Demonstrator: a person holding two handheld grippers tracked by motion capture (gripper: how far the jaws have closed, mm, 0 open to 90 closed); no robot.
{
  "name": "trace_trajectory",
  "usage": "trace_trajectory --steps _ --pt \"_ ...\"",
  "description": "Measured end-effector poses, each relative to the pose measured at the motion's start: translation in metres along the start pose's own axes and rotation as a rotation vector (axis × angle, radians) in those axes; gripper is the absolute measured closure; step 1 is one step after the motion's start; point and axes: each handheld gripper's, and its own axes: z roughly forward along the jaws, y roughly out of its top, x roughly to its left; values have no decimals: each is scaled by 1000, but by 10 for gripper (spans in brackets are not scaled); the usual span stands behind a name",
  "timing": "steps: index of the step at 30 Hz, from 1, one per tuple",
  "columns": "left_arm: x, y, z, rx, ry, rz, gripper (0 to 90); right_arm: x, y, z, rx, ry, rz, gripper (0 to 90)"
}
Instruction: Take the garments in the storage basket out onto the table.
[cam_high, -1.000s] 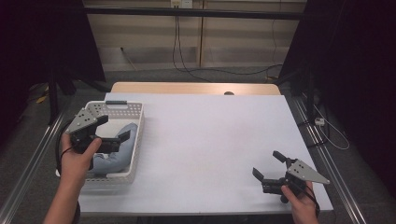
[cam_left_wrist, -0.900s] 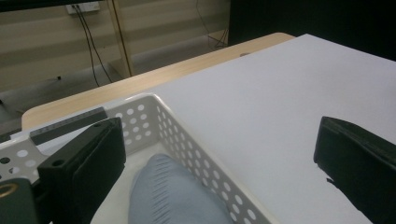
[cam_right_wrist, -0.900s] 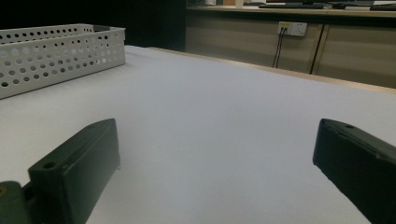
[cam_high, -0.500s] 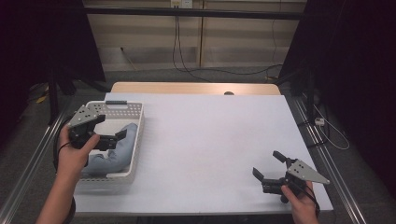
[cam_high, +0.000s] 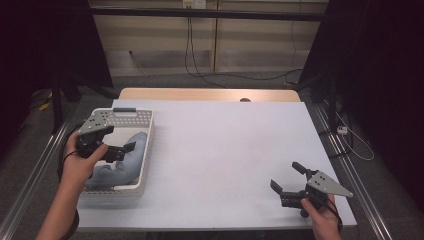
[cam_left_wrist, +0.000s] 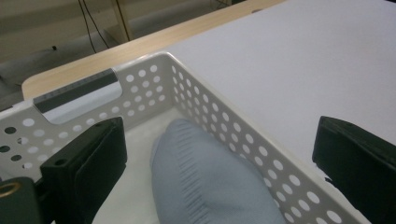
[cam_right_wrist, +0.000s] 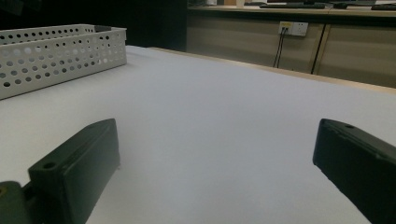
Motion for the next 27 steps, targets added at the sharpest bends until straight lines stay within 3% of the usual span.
trace_trajectory --steps 12,27 --pt "7 -8 10 92 -20 31 36 0 0 0 7 1 2 3" --pt "11 -15 15 165 -19 46 38 0 -1 0 8 1 1 3"
